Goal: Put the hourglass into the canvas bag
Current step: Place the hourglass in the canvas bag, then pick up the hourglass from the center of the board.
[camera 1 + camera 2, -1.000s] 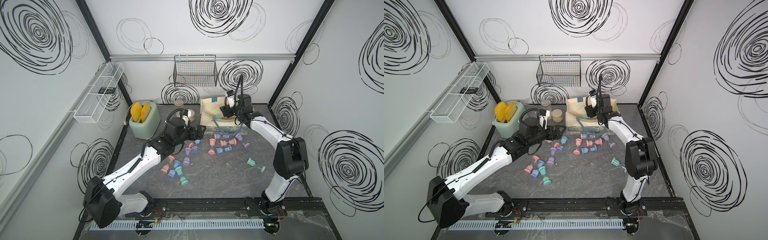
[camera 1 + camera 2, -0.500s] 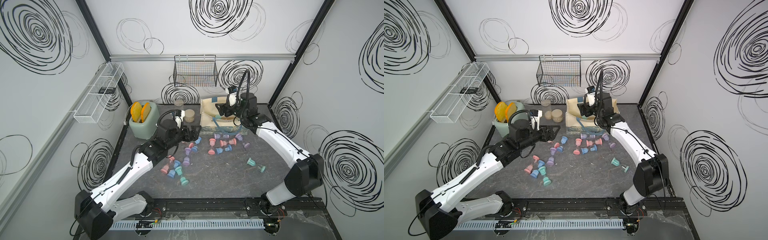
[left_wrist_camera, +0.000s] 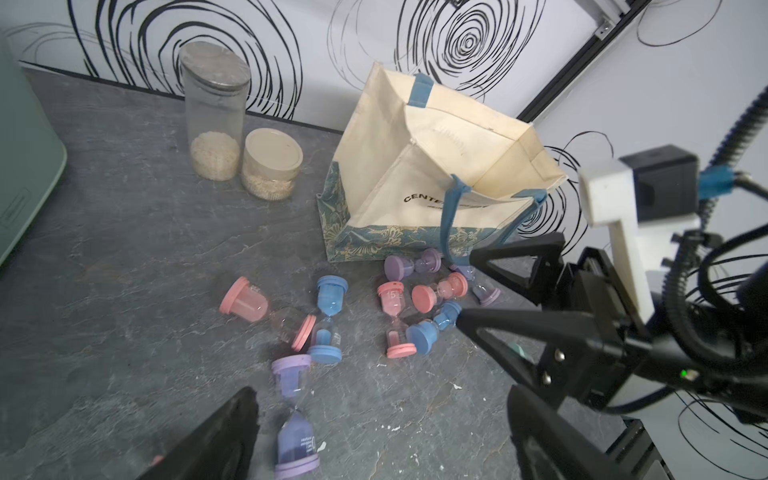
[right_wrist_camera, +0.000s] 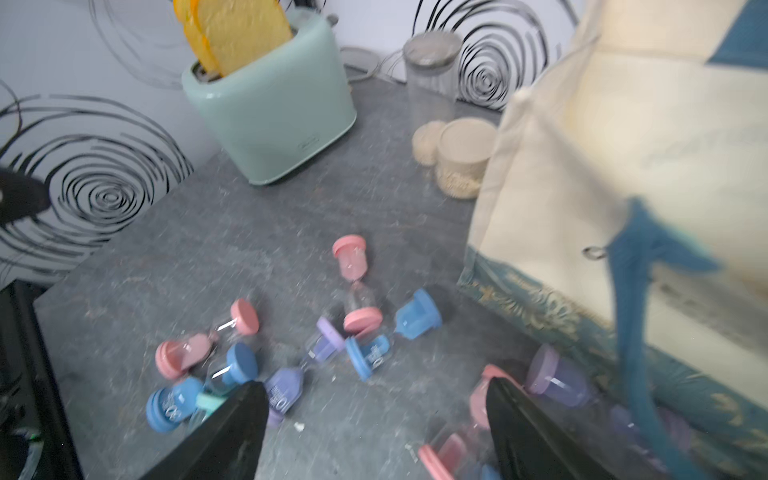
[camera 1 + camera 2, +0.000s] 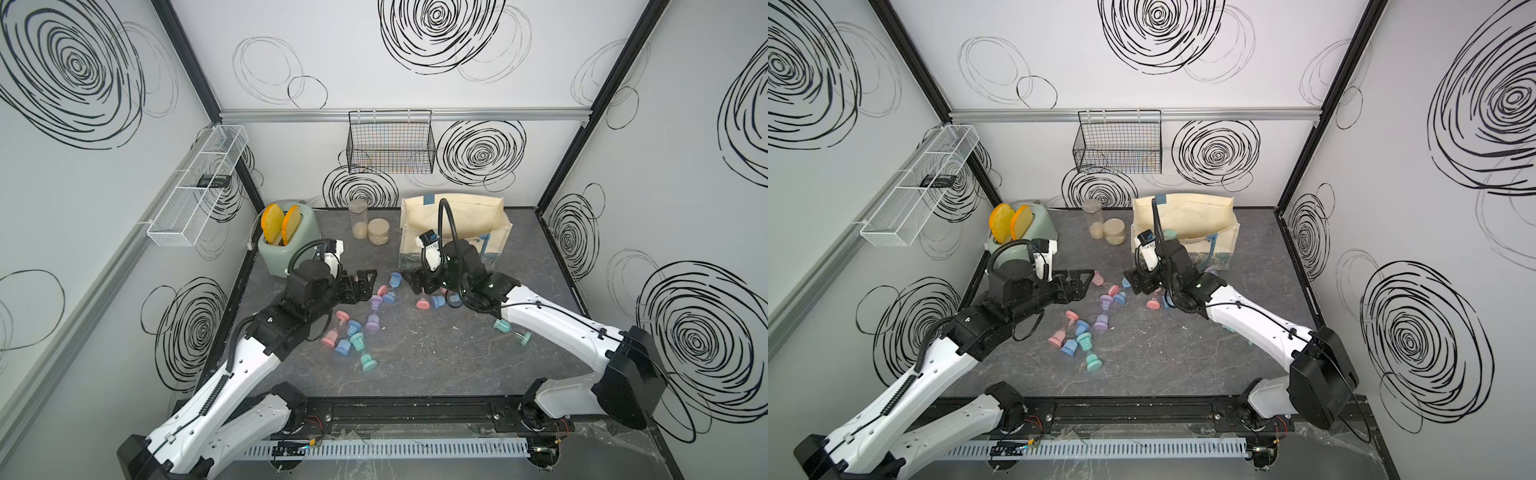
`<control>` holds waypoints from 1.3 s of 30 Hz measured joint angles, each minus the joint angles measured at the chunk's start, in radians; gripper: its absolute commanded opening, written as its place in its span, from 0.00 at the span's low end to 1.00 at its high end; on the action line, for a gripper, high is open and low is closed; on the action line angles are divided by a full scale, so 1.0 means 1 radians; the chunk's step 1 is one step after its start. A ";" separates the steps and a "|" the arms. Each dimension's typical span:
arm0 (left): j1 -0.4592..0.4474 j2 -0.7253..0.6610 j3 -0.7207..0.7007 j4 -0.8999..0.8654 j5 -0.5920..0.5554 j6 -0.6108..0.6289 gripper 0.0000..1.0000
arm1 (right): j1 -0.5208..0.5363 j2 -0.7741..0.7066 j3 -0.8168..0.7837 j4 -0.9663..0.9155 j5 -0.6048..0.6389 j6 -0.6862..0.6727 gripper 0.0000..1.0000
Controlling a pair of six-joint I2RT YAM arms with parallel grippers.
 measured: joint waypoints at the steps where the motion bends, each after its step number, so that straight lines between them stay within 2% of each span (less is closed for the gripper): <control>1: 0.002 -0.010 -0.006 -0.017 -0.003 -0.002 0.96 | 0.029 -0.006 -0.026 0.006 0.010 0.014 0.87; 10: 0.008 -0.096 -0.066 -0.108 -0.017 -0.034 0.96 | 0.279 -0.027 -0.226 0.126 0.110 0.096 0.87; 16: 0.010 -0.147 -0.088 -0.144 -0.026 -0.060 0.96 | 0.388 0.065 -0.232 0.203 0.129 0.139 0.87; 22: 0.010 -0.184 -0.096 -0.171 -0.041 -0.078 0.96 | 0.457 0.190 -0.227 0.245 0.145 0.155 0.87; 39: 0.022 -0.235 -0.098 -0.208 -0.069 -0.101 0.96 | 0.534 0.420 -0.114 0.289 0.144 0.161 0.85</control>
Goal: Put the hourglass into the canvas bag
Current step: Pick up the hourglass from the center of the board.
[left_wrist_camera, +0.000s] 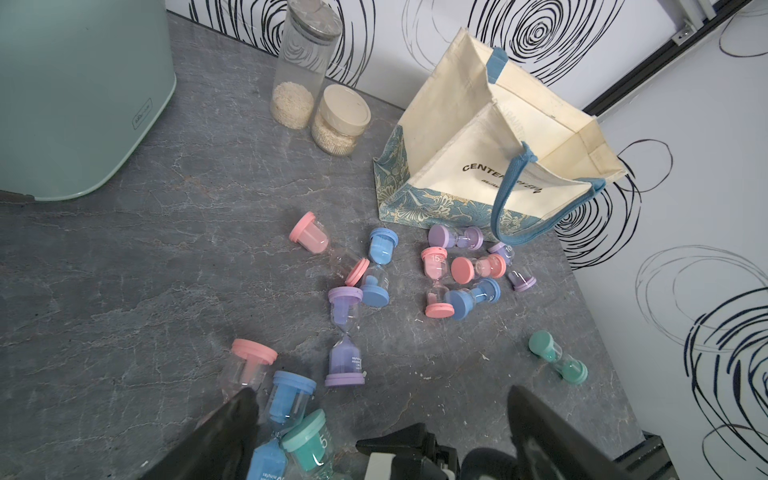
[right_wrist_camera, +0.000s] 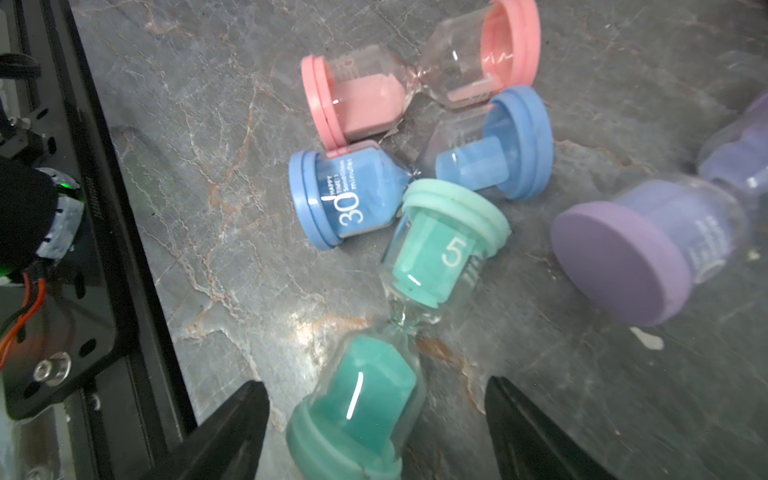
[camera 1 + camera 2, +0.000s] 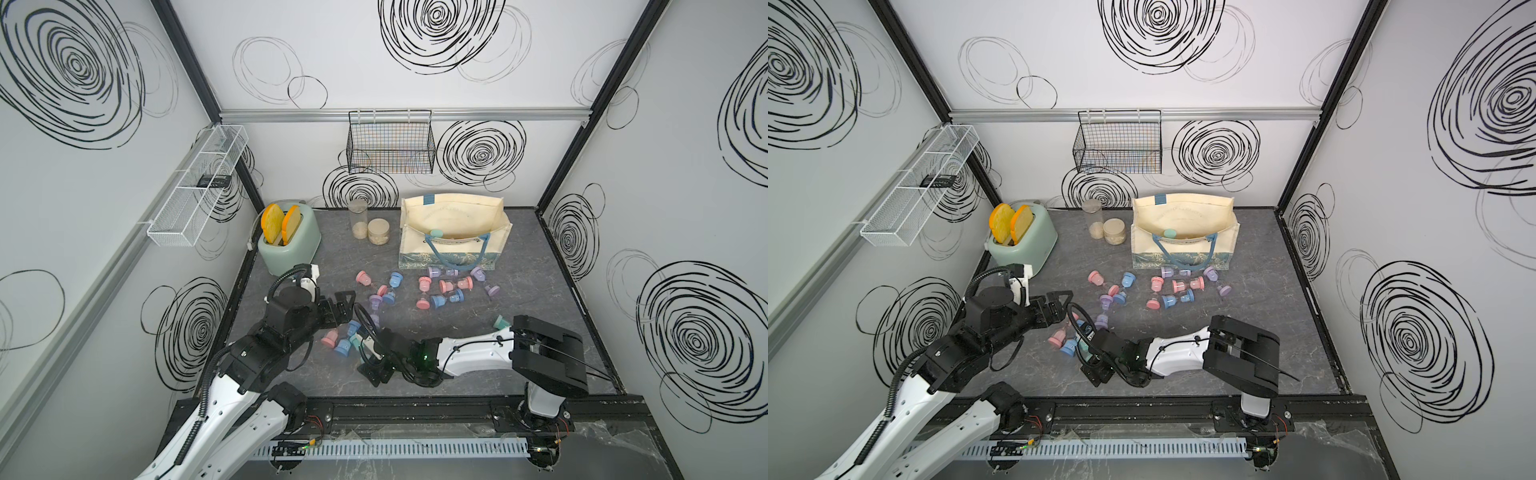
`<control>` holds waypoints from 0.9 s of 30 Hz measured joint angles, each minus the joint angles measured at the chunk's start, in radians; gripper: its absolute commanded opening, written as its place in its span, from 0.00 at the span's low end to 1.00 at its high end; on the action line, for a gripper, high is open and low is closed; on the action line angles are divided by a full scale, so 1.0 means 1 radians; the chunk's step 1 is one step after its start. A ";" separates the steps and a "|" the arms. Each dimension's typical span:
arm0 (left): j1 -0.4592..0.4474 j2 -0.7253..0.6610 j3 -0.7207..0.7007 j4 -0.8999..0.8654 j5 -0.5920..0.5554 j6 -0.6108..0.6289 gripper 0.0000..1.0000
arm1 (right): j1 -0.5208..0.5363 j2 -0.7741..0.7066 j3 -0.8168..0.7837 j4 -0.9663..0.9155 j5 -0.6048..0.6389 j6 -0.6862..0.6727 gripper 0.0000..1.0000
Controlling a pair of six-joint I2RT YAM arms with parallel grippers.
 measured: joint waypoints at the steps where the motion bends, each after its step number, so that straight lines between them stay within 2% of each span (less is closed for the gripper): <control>1: 0.001 0.000 0.000 -0.001 -0.001 0.000 0.96 | 0.000 0.008 0.007 -0.005 0.005 0.000 0.84; 12: 0.003 0.001 -0.006 -0.016 -0.005 -0.007 0.96 | -0.001 0.009 -0.003 -0.072 0.078 0.007 0.76; 27: 0.007 0.003 -0.006 -0.012 -0.005 -0.010 0.96 | -0.003 0.043 0.026 -0.090 0.108 -0.026 0.62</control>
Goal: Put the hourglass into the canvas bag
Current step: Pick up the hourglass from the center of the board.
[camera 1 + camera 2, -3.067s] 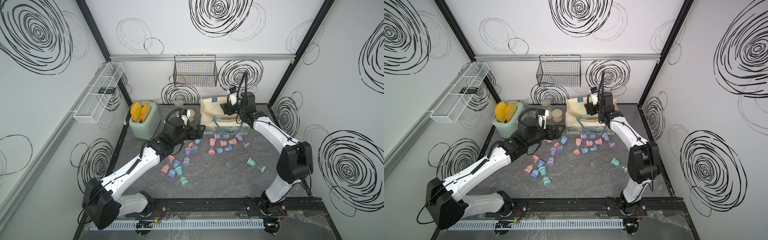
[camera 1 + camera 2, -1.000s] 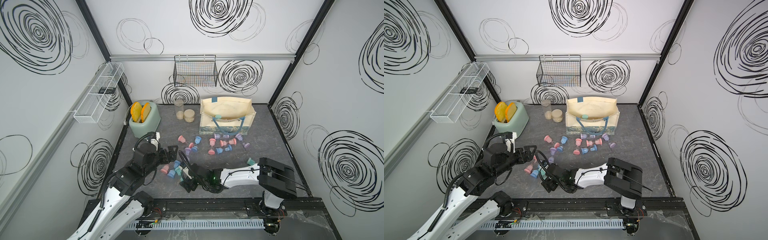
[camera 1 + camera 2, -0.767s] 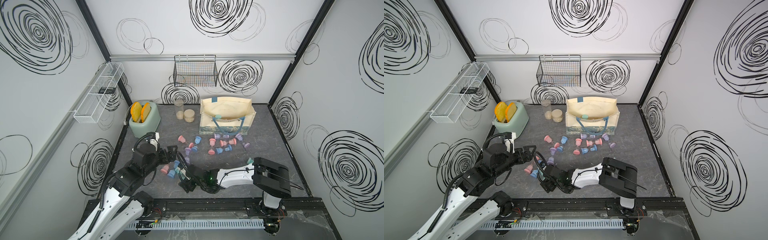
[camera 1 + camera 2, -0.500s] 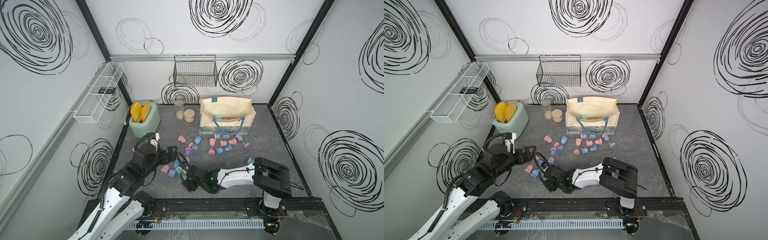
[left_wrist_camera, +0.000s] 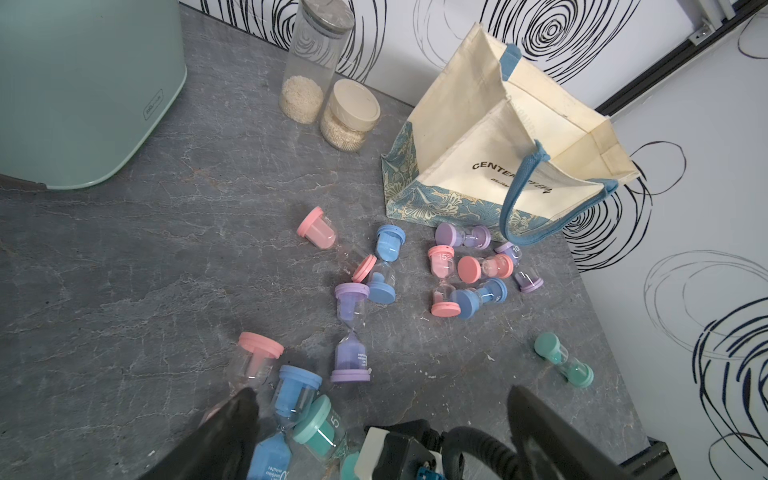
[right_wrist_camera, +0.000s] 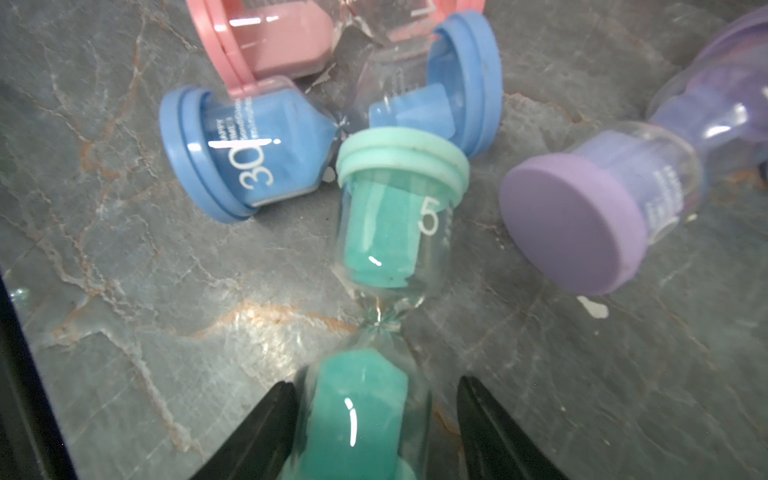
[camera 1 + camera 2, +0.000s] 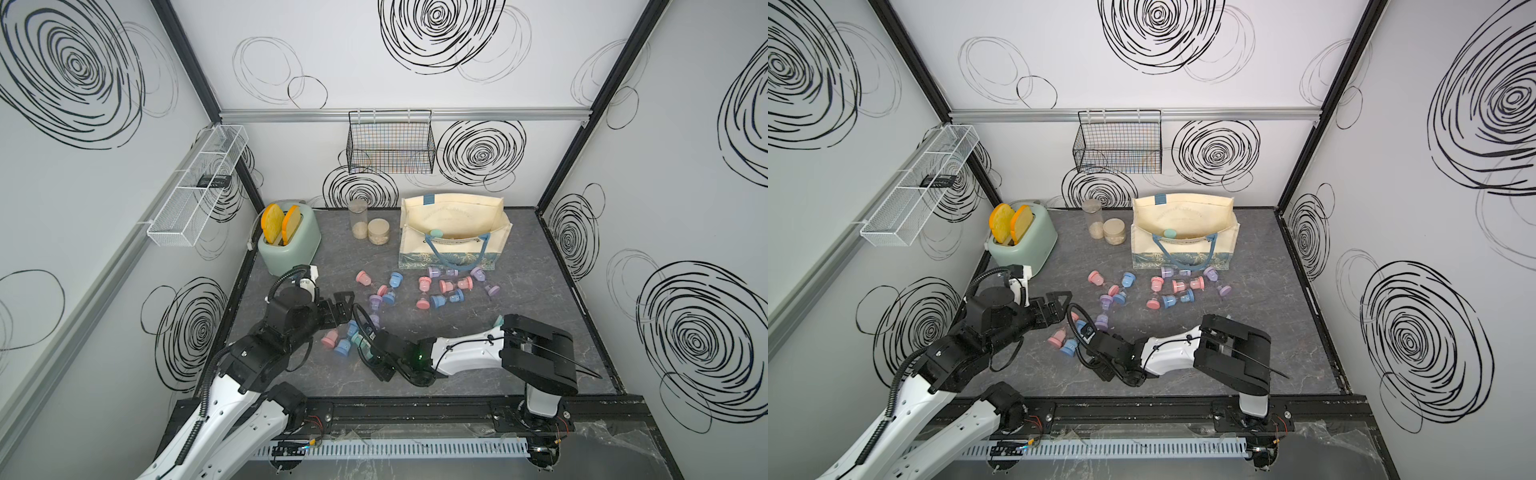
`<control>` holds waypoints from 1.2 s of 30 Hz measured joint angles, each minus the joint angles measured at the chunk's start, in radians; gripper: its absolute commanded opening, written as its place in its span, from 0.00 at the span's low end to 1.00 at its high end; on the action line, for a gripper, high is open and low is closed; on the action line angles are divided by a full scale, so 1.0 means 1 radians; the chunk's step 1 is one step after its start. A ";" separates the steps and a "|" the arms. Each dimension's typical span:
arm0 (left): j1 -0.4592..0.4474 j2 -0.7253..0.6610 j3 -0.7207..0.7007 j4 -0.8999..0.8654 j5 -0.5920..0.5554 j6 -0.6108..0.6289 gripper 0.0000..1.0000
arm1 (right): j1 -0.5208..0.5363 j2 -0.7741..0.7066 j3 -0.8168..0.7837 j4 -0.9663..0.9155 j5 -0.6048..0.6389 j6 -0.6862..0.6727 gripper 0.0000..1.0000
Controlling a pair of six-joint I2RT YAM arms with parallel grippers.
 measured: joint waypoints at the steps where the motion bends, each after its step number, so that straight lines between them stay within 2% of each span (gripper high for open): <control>1: 0.000 0.002 0.000 0.000 0.000 0.003 0.96 | 0.000 0.000 0.001 -0.001 0.001 -0.001 0.61; 10: 0.003 0.003 -0.014 0.015 0.011 0.013 0.96 | -0.001 -0.008 -0.009 -0.006 0.014 0.012 0.53; 29: 0.005 0.005 -0.020 0.045 0.033 0.014 0.96 | -0.040 -0.130 -0.074 -0.014 -0.016 0.014 0.41; 36: 0.005 0.005 0.000 0.045 0.032 0.015 0.96 | -0.073 -0.271 -0.104 -0.023 -0.048 0.014 0.39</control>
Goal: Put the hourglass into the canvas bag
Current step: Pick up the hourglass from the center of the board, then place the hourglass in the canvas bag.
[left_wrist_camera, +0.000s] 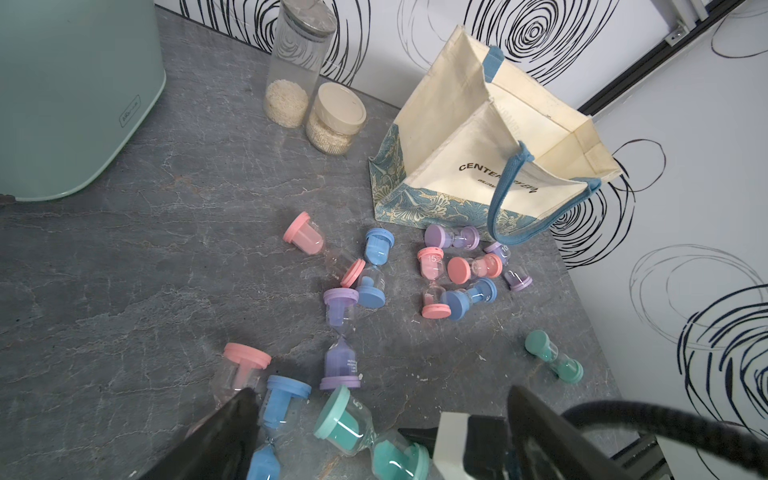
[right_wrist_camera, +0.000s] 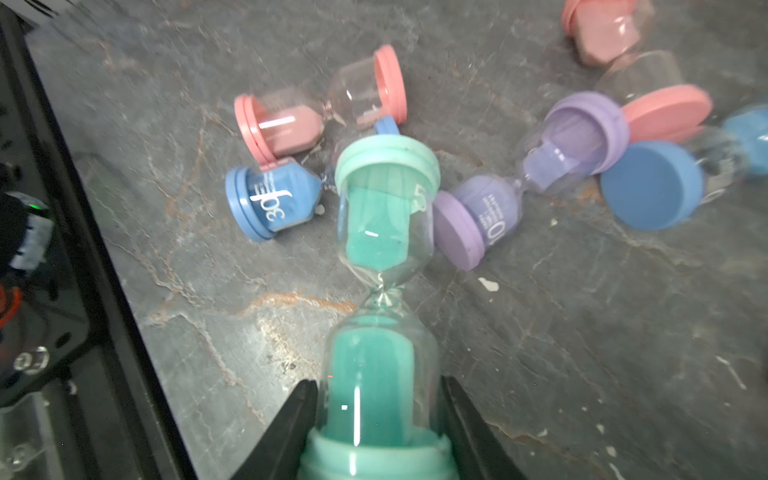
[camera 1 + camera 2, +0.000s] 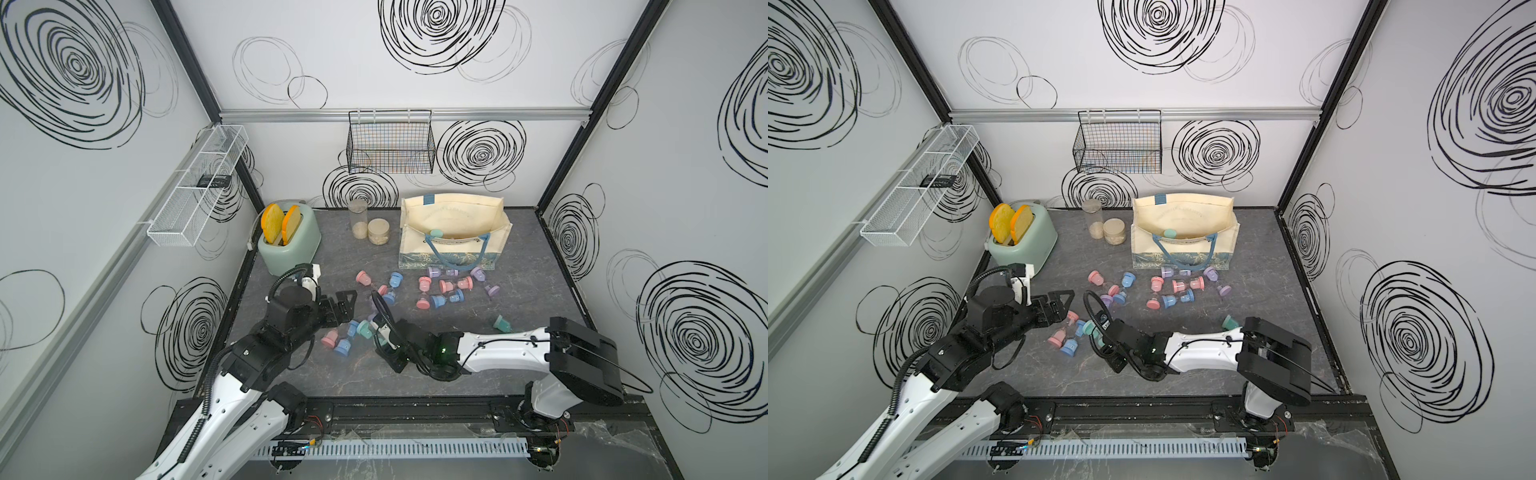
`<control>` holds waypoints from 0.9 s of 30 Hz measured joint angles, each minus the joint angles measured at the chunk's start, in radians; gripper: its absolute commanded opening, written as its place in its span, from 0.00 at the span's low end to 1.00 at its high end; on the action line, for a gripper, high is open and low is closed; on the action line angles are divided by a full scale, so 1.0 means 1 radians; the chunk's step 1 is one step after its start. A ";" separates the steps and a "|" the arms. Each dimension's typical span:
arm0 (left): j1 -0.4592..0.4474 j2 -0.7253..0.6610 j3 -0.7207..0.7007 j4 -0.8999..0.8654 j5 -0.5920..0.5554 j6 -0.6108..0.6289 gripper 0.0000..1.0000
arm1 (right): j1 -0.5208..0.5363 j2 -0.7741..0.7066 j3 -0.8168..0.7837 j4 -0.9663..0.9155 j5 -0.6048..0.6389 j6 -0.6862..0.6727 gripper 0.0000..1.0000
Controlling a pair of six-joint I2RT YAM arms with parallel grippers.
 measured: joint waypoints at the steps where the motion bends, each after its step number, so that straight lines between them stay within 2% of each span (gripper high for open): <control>1: 0.000 0.001 0.007 0.003 0.000 0.002 0.96 | -0.010 -0.025 -0.001 -0.003 -0.006 0.000 0.39; 5: 0.000 0.011 0.035 0.018 0.001 0.010 0.96 | -0.059 -0.122 -0.002 -0.026 -0.027 -0.002 0.38; 15: 0.000 0.107 0.086 0.118 0.028 0.028 0.96 | -0.279 -0.322 0.065 -0.151 -0.057 -0.049 0.37; 22: 0.000 0.181 0.112 0.188 0.074 0.033 0.96 | -0.491 -0.341 0.240 -0.224 -0.091 -0.112 0.36; 27: -0.013 0.249 0.136 0.251 0.100 0.036 0.96 | -0.672 -0.297 0.364 -0.245 -0.157 -0.145 0.36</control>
